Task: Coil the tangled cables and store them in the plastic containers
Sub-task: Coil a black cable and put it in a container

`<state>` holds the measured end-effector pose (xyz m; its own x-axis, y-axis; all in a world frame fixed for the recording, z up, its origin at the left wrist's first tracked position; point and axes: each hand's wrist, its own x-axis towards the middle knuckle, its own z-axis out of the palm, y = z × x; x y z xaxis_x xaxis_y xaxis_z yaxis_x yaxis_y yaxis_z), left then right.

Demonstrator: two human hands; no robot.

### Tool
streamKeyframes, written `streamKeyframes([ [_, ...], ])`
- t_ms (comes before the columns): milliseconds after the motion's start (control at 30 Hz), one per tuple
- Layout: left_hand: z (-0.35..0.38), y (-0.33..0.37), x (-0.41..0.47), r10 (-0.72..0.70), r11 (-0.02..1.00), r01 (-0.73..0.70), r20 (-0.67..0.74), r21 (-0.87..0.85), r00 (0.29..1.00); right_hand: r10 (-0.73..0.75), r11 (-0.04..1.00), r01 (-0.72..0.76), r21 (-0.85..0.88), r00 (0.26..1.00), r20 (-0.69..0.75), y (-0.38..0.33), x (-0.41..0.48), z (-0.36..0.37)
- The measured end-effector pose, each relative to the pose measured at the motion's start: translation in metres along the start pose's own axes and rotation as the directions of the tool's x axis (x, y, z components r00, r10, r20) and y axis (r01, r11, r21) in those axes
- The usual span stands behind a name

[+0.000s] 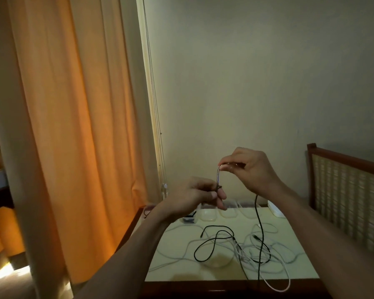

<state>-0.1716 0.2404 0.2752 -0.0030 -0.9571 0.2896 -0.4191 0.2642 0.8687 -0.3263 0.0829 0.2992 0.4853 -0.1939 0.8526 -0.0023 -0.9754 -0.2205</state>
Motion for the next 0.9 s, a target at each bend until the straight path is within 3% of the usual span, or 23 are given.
streamKeyframes([
  [167,0.011,-0.002,-0.007,0.124,0.854,-0.085,0.044,-0.514,0.991,0.183,0.955,-0.196,0.224,0.98,0.079,0.006,-0.031,0.018],
  [267,0.023,-0.001,-0.008,0.174,0.73,-0.151,-0.033,-0.667,0.984,0.262,0.884,-0.272,0.381,0.962,0.077,-0.005,-0.053,0.032],
  [367,0.034,0.004,-0.009,0.139,0.608,-0.235,-0.189,-0.758,0.972,0.325,0.859,-0.335,0.387,0.941,0.094,-0.02,-0.077,0.044],
  [533,0.044,0.001,-0.012,0.069,0.668,-0.32,-0.371,-0.672,0.926,0.401,0.835,-0.411,0.366,0.91,0.106,-0.036,-0.11,0.053],
  [733,0.042,-0.007,-0.015,0.075,0.803,-0.342,-0.486,-0.489,0.871,0.486,0.84,-0.459,0.291,0.873,-0.025,-0.058,-0.142,0.045],
  [900,0.044,-0.015,-0.018,0.196,0.958,-0.273,-0.495,-0.088,0.847,0.465,0.878,-0.435,0.199,0.873,-0.148,-0.069,-0.15,0.039],
])
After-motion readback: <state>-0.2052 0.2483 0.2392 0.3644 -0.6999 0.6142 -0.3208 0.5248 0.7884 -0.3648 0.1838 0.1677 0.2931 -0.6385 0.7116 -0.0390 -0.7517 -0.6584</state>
